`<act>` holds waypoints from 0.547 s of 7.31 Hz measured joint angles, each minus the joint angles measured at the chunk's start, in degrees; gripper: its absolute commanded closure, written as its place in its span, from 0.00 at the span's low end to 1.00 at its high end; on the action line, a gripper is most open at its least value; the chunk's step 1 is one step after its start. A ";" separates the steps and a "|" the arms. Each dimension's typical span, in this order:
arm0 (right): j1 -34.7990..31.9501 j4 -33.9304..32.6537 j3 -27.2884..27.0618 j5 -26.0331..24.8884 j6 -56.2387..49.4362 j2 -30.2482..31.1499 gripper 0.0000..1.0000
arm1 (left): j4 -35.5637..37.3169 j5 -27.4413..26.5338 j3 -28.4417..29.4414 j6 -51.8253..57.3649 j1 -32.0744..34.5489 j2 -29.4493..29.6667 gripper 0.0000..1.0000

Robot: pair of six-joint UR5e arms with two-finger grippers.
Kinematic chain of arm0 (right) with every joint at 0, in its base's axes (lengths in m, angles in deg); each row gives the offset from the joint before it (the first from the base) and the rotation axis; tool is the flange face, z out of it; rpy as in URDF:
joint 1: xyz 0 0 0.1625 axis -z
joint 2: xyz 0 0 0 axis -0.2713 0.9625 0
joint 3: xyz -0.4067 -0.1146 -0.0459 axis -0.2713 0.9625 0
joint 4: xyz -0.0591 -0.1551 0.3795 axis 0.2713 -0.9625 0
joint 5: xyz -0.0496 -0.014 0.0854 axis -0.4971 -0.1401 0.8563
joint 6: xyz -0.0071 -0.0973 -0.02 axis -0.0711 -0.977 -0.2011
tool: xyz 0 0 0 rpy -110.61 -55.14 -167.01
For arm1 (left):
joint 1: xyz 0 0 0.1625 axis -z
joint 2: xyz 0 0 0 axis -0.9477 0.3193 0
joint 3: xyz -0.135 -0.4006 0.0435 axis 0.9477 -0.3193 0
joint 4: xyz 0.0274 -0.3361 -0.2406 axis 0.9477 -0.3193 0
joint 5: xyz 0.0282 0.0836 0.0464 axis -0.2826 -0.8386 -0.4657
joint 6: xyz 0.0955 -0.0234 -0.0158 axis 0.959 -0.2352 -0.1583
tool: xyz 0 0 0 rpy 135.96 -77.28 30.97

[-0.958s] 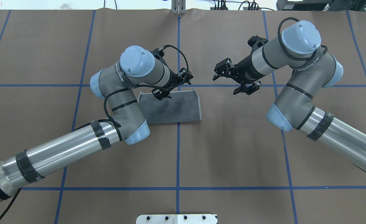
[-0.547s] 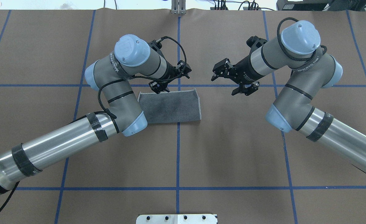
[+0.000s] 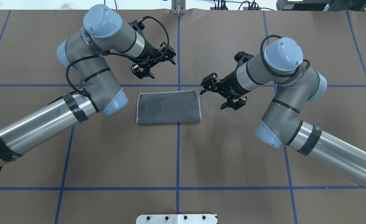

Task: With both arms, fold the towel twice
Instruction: 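Lower the right gripper to the grey strip's end nearest it while the left gripper withdraws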

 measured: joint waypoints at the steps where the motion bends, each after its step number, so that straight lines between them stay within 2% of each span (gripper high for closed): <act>1: 1.71 -3.04 0.28 -2.00 -0.08 -1.09 0.01 | 0.06 0.73 -1.12 1.05 0.64 -1.31 0.00; 4: 5.49 -5.47 1.47 -8.36 -0.94 -2.05 0.02 | 0.19 1.21 -1.97 1.71 0.98 -2.24 0.00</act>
